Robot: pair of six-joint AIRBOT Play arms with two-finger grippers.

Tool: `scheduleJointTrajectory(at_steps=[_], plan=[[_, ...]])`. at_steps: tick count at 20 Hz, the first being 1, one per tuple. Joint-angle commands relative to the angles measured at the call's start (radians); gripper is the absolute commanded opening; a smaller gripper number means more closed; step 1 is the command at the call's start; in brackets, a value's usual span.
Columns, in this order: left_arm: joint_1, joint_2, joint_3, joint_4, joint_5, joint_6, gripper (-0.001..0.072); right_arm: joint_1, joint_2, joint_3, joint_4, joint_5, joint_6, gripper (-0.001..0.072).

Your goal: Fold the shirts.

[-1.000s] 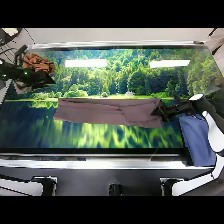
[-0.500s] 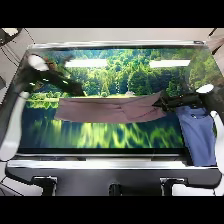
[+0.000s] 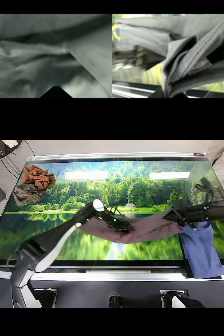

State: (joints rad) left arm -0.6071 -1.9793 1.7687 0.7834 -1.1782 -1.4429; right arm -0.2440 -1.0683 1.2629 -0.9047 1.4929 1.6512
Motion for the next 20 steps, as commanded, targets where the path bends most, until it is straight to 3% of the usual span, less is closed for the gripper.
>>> scheduleJointTrajectory(at_steps=[1, 7, 11, 14, 20], plan=[[-0.079, -0.084, -0.001, -0.135, 0.048, -0.044, 0.0031, 0.0, 0.124, 0.01, -0.022, 0.055, 0.048, 0.0047], [-0.131, -0.102, 0.013, -0.254, 0.196, -0.045, 0.003, 0.0, 0.19, 0.014, -0.034, 0.096, 0.089, 0.0047], [0.012, 0.059, 0.018, 0.018, 0.117, -0.046, 0.0028, 0.002, 0.116, 0.014, 0.055, 0.042, 0.06, 0.0046], [0.164, 0.255, 0.018, 0.259, 0.085, -0.047, 0.0029, 0.165, 0.022, 0.014, 0.103, -0.083, 0.032, 0.0046], [0.471, 0.587, 0.018, 0.298, 0.067, -0.05, 0.003, 0.543, -0.308, 0.025, 0.191, -0.447, 0.013, 0.0046]])
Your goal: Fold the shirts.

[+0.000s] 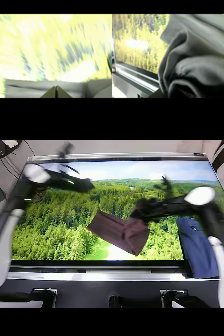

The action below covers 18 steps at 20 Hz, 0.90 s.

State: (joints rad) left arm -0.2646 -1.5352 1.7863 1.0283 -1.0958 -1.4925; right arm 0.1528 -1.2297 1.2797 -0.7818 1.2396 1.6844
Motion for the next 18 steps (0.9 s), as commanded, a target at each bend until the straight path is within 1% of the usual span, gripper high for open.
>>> scheduleJointTrajectory(at_steps=[1, 4, 6, 7, 8, 9, 11, 13, 15, 16, 17, 18], plan=[[0.156, 0.183, 0.0, 0.053, -0.026, 0.0, 0.003, 0.179, -0.214, 0.025, 0.108, -0.237, -0.032, 0.0046], [0.198, 0.276, 0.0, 0.055, -0.052, 0.004, 0.003, 0.236, -0.388, 0.089, 0.246, -0.321, -0.05, 0.0047], [0.197, 0.307, 0.0, 0.054, -0.061, 0.004, 0.0031, 0.258, -0.454, 0.1, 0.315, -0.394, -0.047, 0.0059], [0.194, 0.314, 0.0, 0.054, -0.067, 0.011, 0.003, 0.264, -0.473, 0.1, 0.35, -0.421, -0.047, 0.0283], [0.192, 0.315, 0.0, 0.053, -0.072, 0.019, 0.0031, 0.261, -0.48, 0.1, 0.384, -0.432, -0.06, 0.0677], [0.192, 0.314, -0.001, 0.054, -0.076, 0.019, 0.0031, 0.257, -0.472, 0.1, 0.381, -0.433, -0.089, 0.0699], [0.195, 0.314, -0.008, 0.06, -0.075, 0.031, 0.0031, 0.223, -0.434, 0.1, 0.331, -0.406, -0.095, 0.0698], [0.195, 0.314, -0.008, 0.089, -0.075, 0.031, 0.0031, 0.153, -0.371, 0.1, 0.193, -0.336, -0.07, 0.0697], [0.195, 0.314, -0.008, 0.134, -0.075, 0.031, 0.0032, 0.054, -0.295, 0.1, -0.06, -0.198, 0.028, 0.069], [0.195, 0.314, -0.008, 0.157, -0.076, 0.031, 0.0031, 0.005, -0.264, 0.098, -0.201, -0.096, 0.074, 0.069], [0.195, 0.313, -0.008, 0.174, -0.076, 0.031, 0.0032, -0.036, -0.24, 0.089, -0.357, 0.021, 0.112, 0.067], [0.195, 0.31, -0.008, 0.182, -0.076, 0.031, 0.0031, -0.06, -0.216, 0.05, -0.478, 0.109, 0.122, 0.0669]])
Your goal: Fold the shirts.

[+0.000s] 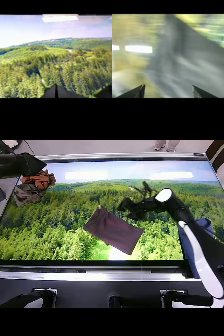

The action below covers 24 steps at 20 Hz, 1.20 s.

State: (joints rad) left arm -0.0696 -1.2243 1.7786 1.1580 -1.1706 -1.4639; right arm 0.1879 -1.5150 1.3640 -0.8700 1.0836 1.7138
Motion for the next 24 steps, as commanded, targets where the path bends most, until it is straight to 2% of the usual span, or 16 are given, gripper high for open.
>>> scheduleJointTrajectory(at_steps=[1, 2, 4, 8, 9, 14, 15, 16, 18, 19, 20, 21, 24], plan=[[0.0, -0.005, 0.0, 0.052, -0.001, 0.002, 0.0032, -0.113, 0.104, -0.119, -0.452, 0.299, 0.09, 0.0668], [0.0, -0.011, -0.001, 0.052, -0.002, 0.002, 0.0032, -0.125, 0.14, -0.22, -0.434, 0.277, 0.09, 0.0668], [0.0, -0.026, -0.001, 0.051, -0.019, 0.001, 0.0032, -0.129, 0.2, -0.435, -0.262, 0.104, 0.069, 0.0668], [0.0, -0.039, -0.003, 0.051, -0.065, 0.002, 0.0032, -0.128, 0.182, -0.644, 0.137, -0.149, -0.121, 0.0656], [0.0, -0.039, -0.003, 0.051, -0.074, 0.002, 0.0033, -0.128, 0.174, -0.661, 0.211, -0.188, -0.172, 0.0603], [-0.001, -0.039, -0.003, 0.051, -0.084, 0.002, 0.0032, -0.126, 0.118, -0.663, 0.399, -0.203, -0.272, 0.058], [0.0, -0.039, -0.003, 0.051, -0.084, 0.002, 0.0032, -0.126, 0.11, -0.663, 0.421, -0.192, -0.28, 0.0546], [0.0, -0.039, -0.003, 0.051, -0.084, 0.002, 0.0033, -0.126, 0.106, -0.663, 0.43, -0.184, -0.291, 0.0445], [0.0, -0.039, -0.003, 0.051, -0.084, 0.002, 0.0033, -0.126, 0.107, -0.662, 0.454, -0.183, -0.352, 0.0095], [0.0, -0.039, -0.003, 0.051, -0.084, 0.002, 0.0033, -0.127, 0.108, -0.653, 0.491, -0.186, -0.403, 0.0051], [0.0, -0.039, -0.003, 0.051, -0.084, 0.002, 0.0033, -0.132, 0.112, -0.622, 0.501, -0.163, -0.454, 0.0048], [0.0, -0.039, -0.003, 0.051, -0.084, 0.008, 0.0033, -0.154, 0.122, -0.568, 0.475, -0.133, -0.455, 0.0048], [0.0, -0.041, -0.003, 0.052, -0.083, 0.028, 0.0033, -0.303, 0.156, -0.349, 0.383, -0.047, -0.3, 0.0048]])
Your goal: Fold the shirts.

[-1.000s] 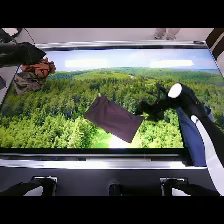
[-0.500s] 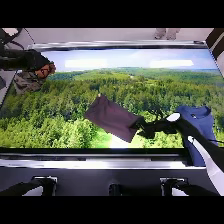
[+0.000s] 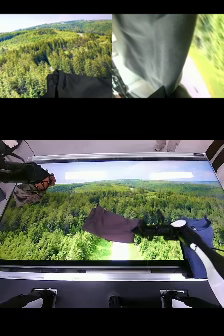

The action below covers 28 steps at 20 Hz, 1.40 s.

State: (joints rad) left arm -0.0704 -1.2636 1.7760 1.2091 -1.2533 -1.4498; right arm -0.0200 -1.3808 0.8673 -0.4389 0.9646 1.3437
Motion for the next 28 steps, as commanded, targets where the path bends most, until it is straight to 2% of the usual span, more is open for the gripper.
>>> scheduleJointTrajectory(at_steps=[1, 4, 6, 11, 16, 19, 22, 28], plan=[[0.0, -0.002, 0.0, 0.0, 0.0, 0.014, 0.0032, -0.166, 0.024, 0.246, -0.108, 0.117, 0.136, 0.0048], [0.0, -0.003, 0.0, 0.0, 0.0, 0.014, 0.0033, -0.355, 0.023, 0.51, -0.333, 0.253, 0.272, 0.0048], [0.0, -0.005, 0.0, 0.0, 0.0, 0.014, 0.0033, -0.452, 0.023, 0.644, -0.426, 0.341, 0.331, 0.0048], [0.0, -0.006, 0.0, 0.0, 0.0, 0.04, 0.0033, -0.607, 0.035, 0.863, -0.446, 0.559, 0.401, 0.0048], [0.0, -0.006, 0.0, 0.0, 0.0, 0.063, 0.0033, -0.732, 0.063, 0.95, -0.446, 0.718, 0.478, 0.0048], [0.0, -0.006, 0.0, 0.0, 0.0, 0.082, 0.0033, -0.841, 0.077, 0.95, -0.472, 0.777, 0.486, 0.0048], [0.0, -0.006, 0.0, -0.001, 0.0, 0.091, 0.0033, -0.943, 0.093, 0.95, -0.556, 0.769, 0.486, 0.0048], [0.0, -0.006, 0.0, -0.001, 0.0, 0.09, 0.0033, -0.954, 0.092, 0.922, -0.683, 0.804, 0.52, 0.0048]])
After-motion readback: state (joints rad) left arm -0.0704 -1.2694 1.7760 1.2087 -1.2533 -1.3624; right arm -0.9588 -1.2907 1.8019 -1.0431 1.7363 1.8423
